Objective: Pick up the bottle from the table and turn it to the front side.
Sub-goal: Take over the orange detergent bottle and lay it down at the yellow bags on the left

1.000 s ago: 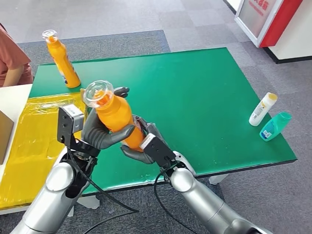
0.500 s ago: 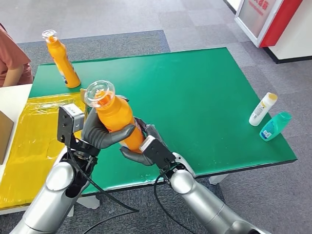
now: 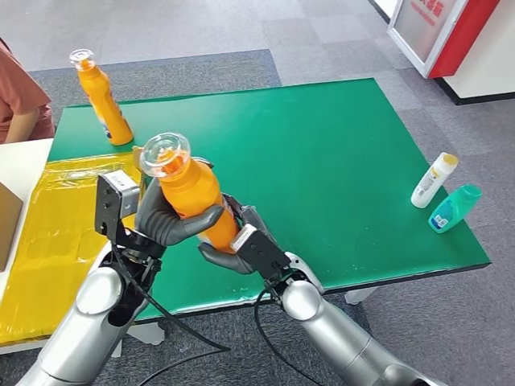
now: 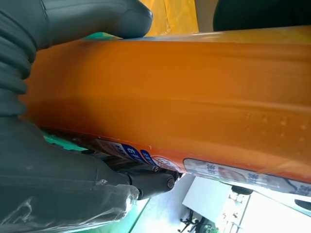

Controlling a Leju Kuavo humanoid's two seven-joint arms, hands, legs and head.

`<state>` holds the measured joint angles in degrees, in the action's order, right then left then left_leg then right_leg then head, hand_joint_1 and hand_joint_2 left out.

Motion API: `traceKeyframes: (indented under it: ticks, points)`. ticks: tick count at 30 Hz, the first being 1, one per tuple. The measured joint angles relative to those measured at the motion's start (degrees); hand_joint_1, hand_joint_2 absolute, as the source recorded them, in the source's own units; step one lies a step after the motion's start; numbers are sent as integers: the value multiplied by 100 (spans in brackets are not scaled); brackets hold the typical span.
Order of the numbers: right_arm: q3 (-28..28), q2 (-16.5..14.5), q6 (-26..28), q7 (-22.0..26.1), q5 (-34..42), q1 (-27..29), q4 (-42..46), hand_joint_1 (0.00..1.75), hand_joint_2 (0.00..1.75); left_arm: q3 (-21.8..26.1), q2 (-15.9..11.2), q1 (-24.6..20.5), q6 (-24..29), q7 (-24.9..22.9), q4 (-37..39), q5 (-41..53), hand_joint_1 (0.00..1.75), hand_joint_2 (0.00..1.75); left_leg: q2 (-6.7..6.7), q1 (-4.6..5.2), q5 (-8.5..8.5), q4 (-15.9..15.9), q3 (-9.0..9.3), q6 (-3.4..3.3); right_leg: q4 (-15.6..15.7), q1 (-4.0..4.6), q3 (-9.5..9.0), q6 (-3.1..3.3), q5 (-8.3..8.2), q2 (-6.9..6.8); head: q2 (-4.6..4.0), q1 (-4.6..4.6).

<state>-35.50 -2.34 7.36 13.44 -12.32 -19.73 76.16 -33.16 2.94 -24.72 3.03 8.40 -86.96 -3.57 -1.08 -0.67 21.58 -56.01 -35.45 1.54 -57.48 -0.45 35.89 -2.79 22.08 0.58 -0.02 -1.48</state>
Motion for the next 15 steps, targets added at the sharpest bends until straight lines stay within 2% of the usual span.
traceKeyframes:
  ticks: [10, 15]
  points:
    - [131, 39, -99, -7, 336, 85, 116, 0, 175, 168, -307, -29, 26, -117, 9, 879, 175, 175, 1, 0, -2, 0, -2, 2, 0, 1, 4, 1, 0, 1, 0, 1]
    - [338, 67, -180, 4, 493, 159, 225, 0, 175, 284, -443, -14, 227, -115, 20, 1538, 175, 175, 1, 0, -2, 0, -2, 2, 0, 0, 4, 0, 0, 1, 0, 0]
